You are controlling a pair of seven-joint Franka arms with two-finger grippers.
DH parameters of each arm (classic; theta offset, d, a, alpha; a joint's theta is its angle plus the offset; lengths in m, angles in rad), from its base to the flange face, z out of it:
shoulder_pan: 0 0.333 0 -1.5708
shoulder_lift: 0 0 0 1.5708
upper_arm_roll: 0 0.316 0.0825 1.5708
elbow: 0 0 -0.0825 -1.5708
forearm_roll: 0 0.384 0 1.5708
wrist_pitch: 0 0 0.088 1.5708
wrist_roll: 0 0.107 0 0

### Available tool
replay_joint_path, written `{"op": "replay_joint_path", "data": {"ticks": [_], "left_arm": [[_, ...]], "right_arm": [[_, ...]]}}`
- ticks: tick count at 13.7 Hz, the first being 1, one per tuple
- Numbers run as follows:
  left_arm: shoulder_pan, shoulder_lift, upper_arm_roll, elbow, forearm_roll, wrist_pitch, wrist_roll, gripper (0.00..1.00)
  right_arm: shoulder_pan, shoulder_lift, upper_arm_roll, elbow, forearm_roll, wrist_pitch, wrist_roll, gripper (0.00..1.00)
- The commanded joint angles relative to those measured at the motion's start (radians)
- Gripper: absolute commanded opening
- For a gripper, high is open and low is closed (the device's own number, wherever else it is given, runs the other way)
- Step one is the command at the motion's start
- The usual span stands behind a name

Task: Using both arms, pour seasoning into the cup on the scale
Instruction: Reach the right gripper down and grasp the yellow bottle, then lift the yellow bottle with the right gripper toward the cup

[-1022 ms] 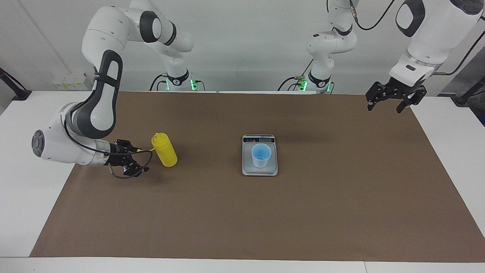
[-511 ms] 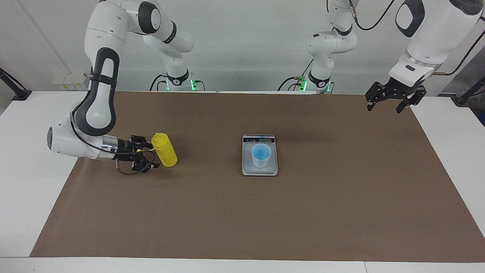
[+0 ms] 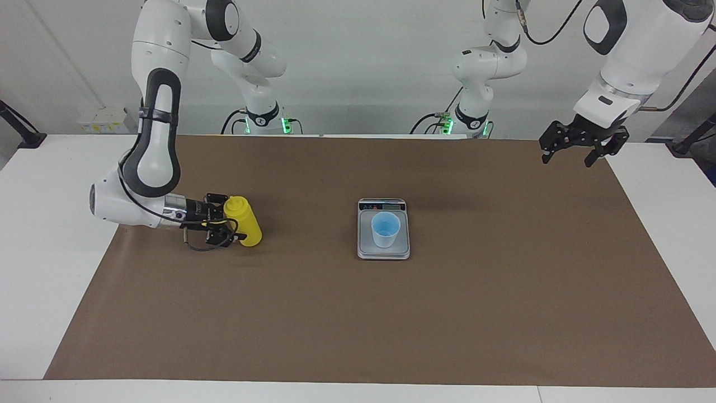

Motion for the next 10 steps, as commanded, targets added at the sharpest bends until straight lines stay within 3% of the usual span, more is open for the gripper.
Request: {"op": "replay_joint_path", "data": {"ticks": [1,2,3,4,7,10], "left_arm": [[0.012,-0.024,-0.008,-0.026,0.0,0.003,-0.004,1.0],[0.013,-0.024,-0.008,-0.024,0.0,0.003,-0.001,1.0],[0.015,-0.024,-0.008,-0.023,0.0,-0.001,0.002,1.0],[0.016,-0.024,-0.008,-0.019,0.0,-0.006,0.003,1.0],[0.015,-0.023,-0.006,-0.013,0.0,-0.012,0.006,1.0],[0.015,-0.023,-0.006,-0.015,0.0,-0.009,0.006,1.0]], "right_arm": [[-0.009,-0.047,0.004,-0.058,0.057,0.014,0.003,0.79],[-0.009,-0.05,0.004,-0.058,0.063,0.019,-0.002,0.28],[-0.007,-0.053,0.004,-0.059,0.092,0.026,0.012,0.09],[-0.009,-0.054,0.001,-0.059,0.122,0.032,0.024,0.0],[0.005,-0.1,0.002,-0.056,0.12,0.145,0.172,0.0],[0.12,-0.131,-0.001,-0.038,0.107,0.262,0.294,0.0]]}}
